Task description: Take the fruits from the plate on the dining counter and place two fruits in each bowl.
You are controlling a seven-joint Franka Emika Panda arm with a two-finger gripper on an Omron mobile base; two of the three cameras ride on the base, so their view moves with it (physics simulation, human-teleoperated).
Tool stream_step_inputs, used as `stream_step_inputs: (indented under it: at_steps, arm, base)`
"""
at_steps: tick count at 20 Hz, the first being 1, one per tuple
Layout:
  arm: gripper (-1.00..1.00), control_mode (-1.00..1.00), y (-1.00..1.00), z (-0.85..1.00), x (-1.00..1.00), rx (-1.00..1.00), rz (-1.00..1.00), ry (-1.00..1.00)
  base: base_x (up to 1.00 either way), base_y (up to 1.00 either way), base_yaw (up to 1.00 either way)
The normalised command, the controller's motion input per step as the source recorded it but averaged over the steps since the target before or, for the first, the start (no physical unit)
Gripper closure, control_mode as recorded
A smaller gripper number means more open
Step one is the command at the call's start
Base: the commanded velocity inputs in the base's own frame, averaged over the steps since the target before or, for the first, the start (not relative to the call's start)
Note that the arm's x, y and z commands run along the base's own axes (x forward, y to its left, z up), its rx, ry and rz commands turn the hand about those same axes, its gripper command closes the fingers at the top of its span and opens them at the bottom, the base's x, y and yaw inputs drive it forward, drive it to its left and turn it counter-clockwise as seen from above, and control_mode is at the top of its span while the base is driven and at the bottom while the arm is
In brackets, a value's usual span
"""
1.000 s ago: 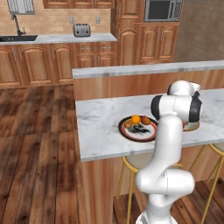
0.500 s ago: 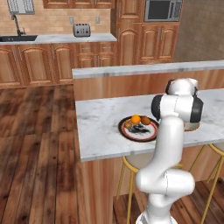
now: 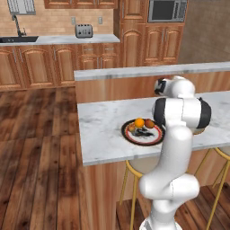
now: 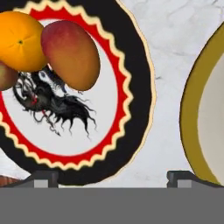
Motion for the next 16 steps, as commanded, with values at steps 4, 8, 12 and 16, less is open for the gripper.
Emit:
stream_step_inputs:
  at_steps: [4, 8, 12, 16]
  arm:
    - [-1.00, -1.00, 0.58, -0.01, 0.21, 0.00, 0.11, 0.00]
    - [-1.00, -1.00, 0.10, -0.02, 0.26, 0.00, 0.16, -0.07]
    - [-1.00, -1.00, 0.00, -0.14, 0.28, 0.00, 0.19, -0.12]
    - [-1.00, -1.00, 0.20, -0.31, 0.42, -0.01, 0.22, -0.21]
  base:
    - [0.00, 0.00, 0.00]
    - [0.00, 0.00, 0.00]
    - [0.00, 0.00, 0.00]
    - [0.00, 0.00, 0.00]
